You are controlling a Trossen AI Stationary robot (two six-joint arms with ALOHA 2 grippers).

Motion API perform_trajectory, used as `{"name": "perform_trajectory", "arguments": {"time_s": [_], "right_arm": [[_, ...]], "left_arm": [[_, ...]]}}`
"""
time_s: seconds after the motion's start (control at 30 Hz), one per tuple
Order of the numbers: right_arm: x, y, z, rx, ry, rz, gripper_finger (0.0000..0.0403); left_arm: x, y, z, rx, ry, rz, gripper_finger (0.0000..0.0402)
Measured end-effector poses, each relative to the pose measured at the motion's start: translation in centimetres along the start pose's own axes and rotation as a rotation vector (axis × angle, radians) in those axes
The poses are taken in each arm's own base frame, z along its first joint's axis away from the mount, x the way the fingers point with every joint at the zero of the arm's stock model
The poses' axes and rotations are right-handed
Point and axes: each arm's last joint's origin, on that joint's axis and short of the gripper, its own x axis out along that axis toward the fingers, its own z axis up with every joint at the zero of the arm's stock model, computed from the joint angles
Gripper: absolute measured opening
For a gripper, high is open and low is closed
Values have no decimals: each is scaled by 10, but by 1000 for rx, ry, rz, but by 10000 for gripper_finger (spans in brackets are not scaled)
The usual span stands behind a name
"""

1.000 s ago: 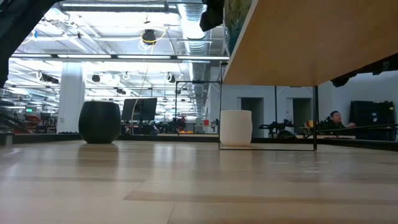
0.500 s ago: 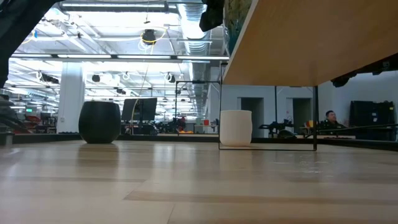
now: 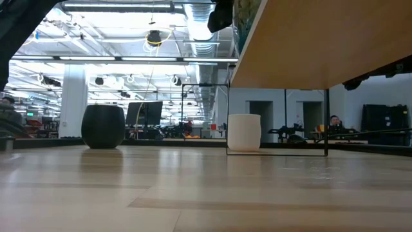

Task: Stack small to large cups/mugs on shelf
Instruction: Put the blue mug on the shelf, then put the black mug on the shelf

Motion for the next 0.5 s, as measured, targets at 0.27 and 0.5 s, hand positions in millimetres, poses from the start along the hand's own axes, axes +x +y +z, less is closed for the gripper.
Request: {"name": "perform_trajectory", "arguments": {"time_s": [0.27,0.5], "right_arm": [[0,0,0,0,0,0,189],[0,0,0,2,0,0,189]], "left_arm": [[0,1,0,16,-5,16,166],[-1,9,2,14,-9,30,169]]}}
